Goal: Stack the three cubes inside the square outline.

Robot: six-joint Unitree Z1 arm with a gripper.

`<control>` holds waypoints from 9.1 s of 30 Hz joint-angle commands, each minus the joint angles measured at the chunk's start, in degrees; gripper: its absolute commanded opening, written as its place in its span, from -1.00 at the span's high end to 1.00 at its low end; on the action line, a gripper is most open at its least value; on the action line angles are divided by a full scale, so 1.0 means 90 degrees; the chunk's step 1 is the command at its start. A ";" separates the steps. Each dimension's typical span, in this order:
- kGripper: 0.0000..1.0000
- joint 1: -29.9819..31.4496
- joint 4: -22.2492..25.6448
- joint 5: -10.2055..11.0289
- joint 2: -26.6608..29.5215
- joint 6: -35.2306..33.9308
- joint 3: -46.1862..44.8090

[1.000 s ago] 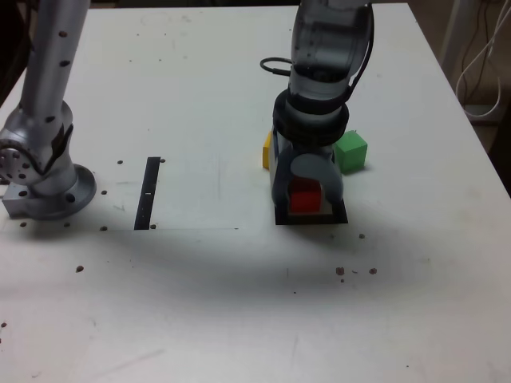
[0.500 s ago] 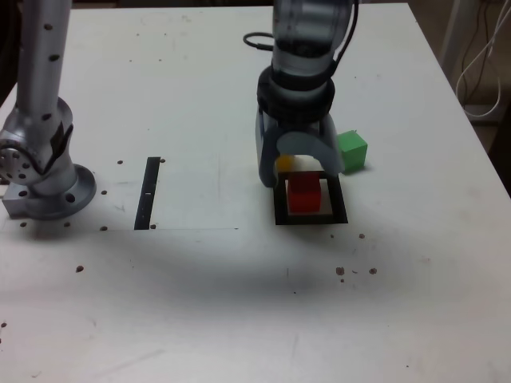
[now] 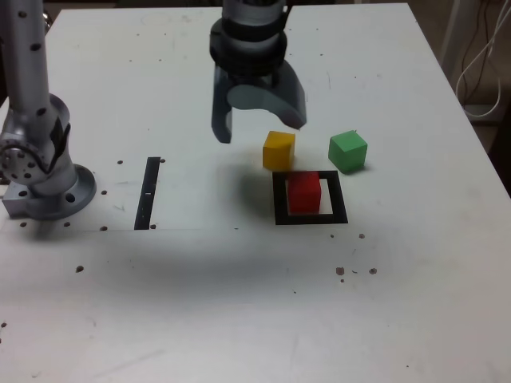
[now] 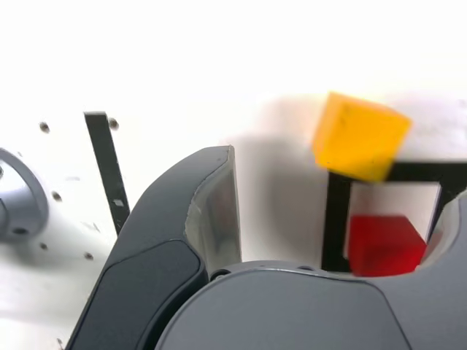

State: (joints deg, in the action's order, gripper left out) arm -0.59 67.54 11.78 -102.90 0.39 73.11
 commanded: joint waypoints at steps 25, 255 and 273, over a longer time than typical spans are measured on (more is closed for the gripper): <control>-0.93 -0.0618 -0.1456 0.0190 -0.0719 0.0600 -0.0709; -0.80 0.0073 -0.0571 0.0928 -0.2218 0.4710 0.2144; -0.29 0.0053 -0.1162 0.0742 -0.2173 0.4976 0.1763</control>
State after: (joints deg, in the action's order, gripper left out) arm -0.01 57.42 18.56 -122.88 45.08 89.06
